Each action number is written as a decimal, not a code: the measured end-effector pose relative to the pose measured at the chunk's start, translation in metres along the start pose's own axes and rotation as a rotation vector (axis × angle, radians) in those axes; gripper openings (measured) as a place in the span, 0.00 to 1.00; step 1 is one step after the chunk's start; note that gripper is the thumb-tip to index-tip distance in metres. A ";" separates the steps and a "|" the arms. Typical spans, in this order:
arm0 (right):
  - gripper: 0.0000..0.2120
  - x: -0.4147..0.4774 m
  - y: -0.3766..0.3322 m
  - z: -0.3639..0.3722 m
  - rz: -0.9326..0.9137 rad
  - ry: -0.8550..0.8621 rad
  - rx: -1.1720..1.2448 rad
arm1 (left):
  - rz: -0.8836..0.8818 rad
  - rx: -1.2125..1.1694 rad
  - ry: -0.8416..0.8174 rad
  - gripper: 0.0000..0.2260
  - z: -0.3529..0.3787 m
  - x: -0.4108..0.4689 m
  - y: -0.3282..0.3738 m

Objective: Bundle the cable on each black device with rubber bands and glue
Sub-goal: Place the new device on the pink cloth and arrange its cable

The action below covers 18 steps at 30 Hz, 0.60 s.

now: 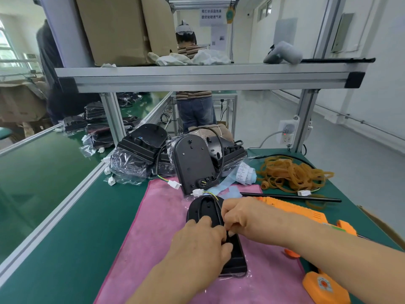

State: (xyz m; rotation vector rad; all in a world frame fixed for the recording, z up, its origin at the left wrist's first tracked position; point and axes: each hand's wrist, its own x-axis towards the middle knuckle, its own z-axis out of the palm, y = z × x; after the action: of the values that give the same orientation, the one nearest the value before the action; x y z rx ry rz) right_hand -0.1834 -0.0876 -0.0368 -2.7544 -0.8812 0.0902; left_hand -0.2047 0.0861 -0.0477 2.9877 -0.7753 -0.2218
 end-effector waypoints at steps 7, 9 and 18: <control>0.09 0.002 0.003 -0.002 0.114 -0.067 0.141 | -0.051 -0.001 -0.038 0.16 -0.001 0.005 0.006; 0.08 0.005 0.005 -0.002 0.174 -0.066 0.248 | -0.061 -0.003 -0.038 0.16 -0.001 0.006 0.008; 0.05 0.027 0.003 -0.005 0.258 -0.229 0.042 | -0.040 -0.008 -0.024 0.21 -0.001 0.006 0.012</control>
State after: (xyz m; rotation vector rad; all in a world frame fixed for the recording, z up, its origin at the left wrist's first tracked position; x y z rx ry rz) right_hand -0.1591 -0.0756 -0.0320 -2.8420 -0.5604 0.4728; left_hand -0.2053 0.0732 -0.0462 3.0004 -0.7155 -0.2628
